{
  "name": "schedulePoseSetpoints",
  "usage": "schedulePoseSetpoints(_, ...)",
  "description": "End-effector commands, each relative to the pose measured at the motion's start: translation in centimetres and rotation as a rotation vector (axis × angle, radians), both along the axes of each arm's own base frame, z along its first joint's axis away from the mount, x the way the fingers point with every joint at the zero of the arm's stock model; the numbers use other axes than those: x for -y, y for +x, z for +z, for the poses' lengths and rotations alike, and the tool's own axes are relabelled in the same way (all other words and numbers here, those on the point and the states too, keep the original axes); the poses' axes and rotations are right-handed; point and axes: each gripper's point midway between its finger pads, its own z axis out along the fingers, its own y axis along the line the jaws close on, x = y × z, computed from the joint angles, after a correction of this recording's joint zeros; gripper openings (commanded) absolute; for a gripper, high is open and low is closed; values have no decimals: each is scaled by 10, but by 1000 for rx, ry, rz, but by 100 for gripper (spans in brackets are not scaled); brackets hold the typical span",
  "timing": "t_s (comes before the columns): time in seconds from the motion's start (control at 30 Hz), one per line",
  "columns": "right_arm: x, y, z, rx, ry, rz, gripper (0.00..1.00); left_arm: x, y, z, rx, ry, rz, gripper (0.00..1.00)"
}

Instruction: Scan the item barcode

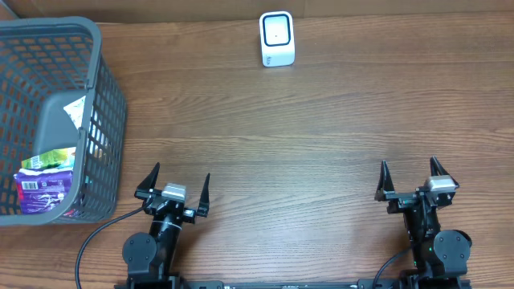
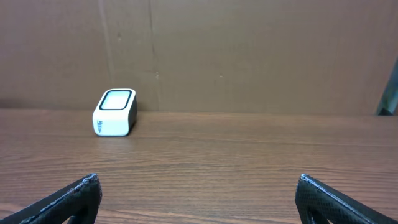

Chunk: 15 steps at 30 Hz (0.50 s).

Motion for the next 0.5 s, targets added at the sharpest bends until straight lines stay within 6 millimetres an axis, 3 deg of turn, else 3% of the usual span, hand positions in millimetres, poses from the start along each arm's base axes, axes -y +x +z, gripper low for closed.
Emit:
schedulePoseSetpoints(0.0,-3,-2,14,36,4,18,100,3,-3,21,42,-9,-18,100)
schedulePoseSetpoints(0.47,-10,-9,40,84,5,58,100,3,-11,60,36,-13,-18,100)
